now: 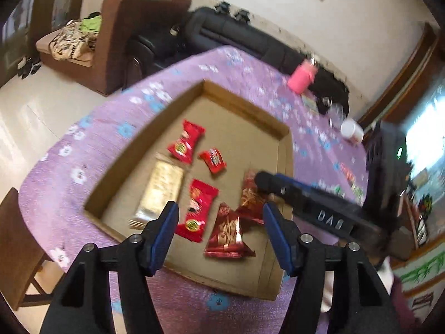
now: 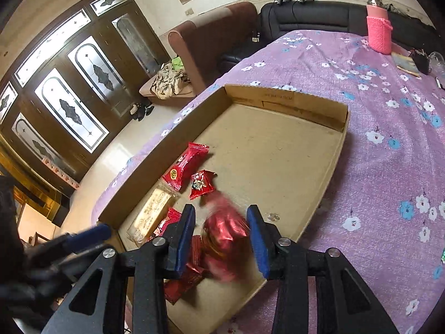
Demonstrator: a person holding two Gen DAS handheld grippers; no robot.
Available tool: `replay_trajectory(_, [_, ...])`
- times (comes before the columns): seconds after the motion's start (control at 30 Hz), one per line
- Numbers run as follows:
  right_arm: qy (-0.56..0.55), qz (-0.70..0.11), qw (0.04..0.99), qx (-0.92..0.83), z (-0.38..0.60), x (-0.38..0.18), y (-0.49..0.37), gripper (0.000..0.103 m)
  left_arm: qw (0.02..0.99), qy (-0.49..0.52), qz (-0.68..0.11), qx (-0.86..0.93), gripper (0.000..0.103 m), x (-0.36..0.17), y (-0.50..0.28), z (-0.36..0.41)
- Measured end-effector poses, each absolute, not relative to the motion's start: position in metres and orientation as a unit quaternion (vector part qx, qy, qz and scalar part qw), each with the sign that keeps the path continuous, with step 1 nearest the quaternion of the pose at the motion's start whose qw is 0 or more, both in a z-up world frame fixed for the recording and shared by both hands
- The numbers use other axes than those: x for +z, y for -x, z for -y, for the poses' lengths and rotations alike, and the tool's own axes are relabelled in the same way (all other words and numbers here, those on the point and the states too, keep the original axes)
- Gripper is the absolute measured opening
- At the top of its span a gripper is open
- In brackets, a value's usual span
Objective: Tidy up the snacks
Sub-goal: 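Move both gold-red candies over the box and open both tools, then grasp the green-wrapped candy with the left tool while the right tool grasps a green packet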
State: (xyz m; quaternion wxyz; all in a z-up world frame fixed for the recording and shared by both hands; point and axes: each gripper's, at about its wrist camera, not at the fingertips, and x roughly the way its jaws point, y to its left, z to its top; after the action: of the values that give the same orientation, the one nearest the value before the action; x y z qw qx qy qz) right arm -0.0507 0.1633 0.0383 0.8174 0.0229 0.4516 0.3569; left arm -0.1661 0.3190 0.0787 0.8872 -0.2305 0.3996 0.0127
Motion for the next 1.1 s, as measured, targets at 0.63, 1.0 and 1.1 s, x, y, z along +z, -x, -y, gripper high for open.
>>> replay_trajectory(0.63, [-0.163,-0.411,0.896,0.046,0.175,0.058,0.021,0.044,0.894,0.187,-0.393,-0.111,0.077,0.102,0.143,-0.232])
replay_trajectory(1.0, [-0.112,-0.424,0.895,0.078,0.173,0.033,-0.025,0.044,0.876,0.112,-0.443,-0.153,0.077,0.082,0.106,-0.132])
replay_trajectory(1.1, [-0.061,-0.437,0.895,0.069,0.159,0.015,-0.042,0.044,0.873,0.095,-0.453,-0.153,0.077,0.076,0.096,-0.112])
